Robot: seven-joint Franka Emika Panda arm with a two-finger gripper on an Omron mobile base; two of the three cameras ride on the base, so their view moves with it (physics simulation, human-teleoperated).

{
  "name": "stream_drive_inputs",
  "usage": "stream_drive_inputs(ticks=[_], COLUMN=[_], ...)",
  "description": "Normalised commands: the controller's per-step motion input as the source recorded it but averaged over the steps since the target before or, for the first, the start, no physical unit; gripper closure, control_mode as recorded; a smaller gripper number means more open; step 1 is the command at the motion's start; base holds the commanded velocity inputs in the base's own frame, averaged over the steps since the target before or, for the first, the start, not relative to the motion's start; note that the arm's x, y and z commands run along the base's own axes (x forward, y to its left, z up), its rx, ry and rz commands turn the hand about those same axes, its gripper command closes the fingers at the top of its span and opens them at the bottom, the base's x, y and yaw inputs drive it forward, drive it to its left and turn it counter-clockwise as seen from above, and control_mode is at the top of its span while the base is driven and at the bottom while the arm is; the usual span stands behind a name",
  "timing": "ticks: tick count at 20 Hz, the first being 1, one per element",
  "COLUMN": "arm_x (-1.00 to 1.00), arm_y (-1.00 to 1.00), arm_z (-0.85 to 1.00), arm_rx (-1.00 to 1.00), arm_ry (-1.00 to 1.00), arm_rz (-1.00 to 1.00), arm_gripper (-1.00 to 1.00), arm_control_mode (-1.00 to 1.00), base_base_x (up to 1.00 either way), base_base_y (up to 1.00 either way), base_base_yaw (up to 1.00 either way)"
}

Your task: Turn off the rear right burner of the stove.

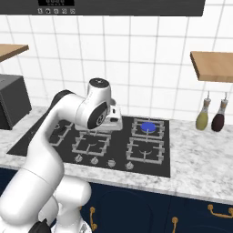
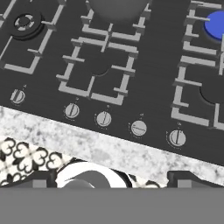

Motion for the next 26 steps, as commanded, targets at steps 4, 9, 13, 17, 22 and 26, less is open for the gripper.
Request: stream_drive_inputs(ticks=[4, 9, 13, 17, 22, 26], arm_x=[0.00, -0.01, 0.00, 0.00, 0.00, 0.01], arm_y=[-0.08, -0.26, -0.03, 0.00, -0.01, -0.01], arm_z=[-0.25, -0.26, -0.28, -0.21, -0.17, -0.25], arm_rx=[-0.01, -0.02, -0.13, -0.16, -0.07, -0.02], arm_ry=[0.00, 0.00, 0.08, 0.05, 0.00, 0.00], arm_rz=[0.09, 0.11, 0.08, 0.12, 0.22, 0.32], arm_gripper=[-1.00, -1.00, -1.00, -1.00, -1.00, -1.00], arm_control_mode=[-1.00, -1.00, -1.00, -1.00, -1.00, -1.00], base_base_x=[0.00, 0.00, 0.00, 0.00, 0.00, 0.00], base_base_y=[0.00, 0.00, 0.00, 0.00, 0.00, 0.00], base_base_yaw=[0.00, 0.00, 0.00, 0.00, 0.00, 0.00])
